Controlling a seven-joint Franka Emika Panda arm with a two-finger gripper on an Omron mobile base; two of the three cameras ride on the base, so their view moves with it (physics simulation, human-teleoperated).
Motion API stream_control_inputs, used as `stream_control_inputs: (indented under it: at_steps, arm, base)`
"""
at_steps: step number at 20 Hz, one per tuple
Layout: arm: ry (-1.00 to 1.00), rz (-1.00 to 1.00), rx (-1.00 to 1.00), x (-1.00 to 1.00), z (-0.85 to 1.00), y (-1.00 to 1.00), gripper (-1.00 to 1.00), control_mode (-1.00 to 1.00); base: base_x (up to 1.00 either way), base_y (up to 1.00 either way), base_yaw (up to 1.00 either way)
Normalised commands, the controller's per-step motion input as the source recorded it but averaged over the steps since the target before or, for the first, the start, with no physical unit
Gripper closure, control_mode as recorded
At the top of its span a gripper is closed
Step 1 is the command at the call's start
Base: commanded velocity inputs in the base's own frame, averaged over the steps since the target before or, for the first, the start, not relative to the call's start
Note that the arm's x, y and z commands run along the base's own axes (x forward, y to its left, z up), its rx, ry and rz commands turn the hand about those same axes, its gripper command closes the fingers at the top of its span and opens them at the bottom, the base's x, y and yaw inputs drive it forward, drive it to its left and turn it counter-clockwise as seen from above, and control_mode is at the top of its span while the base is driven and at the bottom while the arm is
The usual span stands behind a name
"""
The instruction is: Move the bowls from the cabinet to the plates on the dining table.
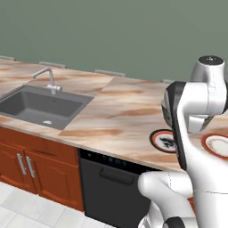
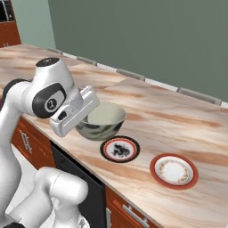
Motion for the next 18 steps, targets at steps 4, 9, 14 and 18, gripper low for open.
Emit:
stream_control_inputs:
  at_steps: [4,9,14,18]
  arm:
    - [0.02,-0.07,0.0,0.25,-0.16,0.0,1.0,-1.0]
    - [0.02,-0.06,0.0,0.27,-0.17,0.0,1.0,-1.0]
    - [0.0,-0.02,0.0,0.2,-0.11,0.0,1.0,-1.0]
    - [0.03,0.0,0.0,0.16,-0.13,0.0,1.0,-1.0]
  base:
    - [0.0,0.0,0.0]
    - [0.0,0.0,0.0]
    - [0.0,0.0,0.0]
    - [0.0,0.0,0.0]
